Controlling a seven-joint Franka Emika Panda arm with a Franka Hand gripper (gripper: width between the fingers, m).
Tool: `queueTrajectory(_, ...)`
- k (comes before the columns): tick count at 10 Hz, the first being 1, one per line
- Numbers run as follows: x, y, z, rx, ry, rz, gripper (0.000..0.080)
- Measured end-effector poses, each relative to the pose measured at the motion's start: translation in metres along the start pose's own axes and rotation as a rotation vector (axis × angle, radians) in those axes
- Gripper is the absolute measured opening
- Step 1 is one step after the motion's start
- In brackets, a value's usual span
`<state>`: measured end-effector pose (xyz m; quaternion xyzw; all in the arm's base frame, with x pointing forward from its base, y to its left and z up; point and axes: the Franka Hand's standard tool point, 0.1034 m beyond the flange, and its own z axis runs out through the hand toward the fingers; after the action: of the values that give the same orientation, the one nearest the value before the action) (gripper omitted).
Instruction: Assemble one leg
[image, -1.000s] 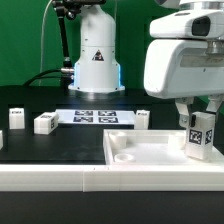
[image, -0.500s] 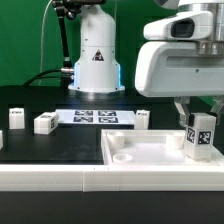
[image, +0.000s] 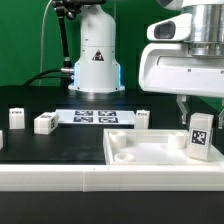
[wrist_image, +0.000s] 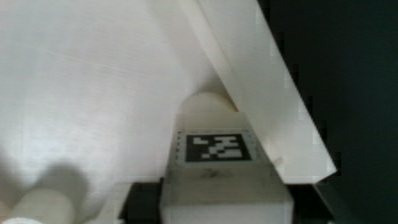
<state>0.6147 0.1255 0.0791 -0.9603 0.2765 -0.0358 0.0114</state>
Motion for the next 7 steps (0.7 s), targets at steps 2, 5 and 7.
queueTrajectory(2, -0.0009, -0.0001, 0.0001, -0.003, 0.002, 0.219, 0.0291)
queueTrajectory(5, -0.0001, 0.0006, 0.0001, 0.011, -0.015, 0.325, 0.0291)
queueTrajectory(7, -0.0002, 0.0005, 0.0001, 0.012, -0.015, 0.276, 0.0496)
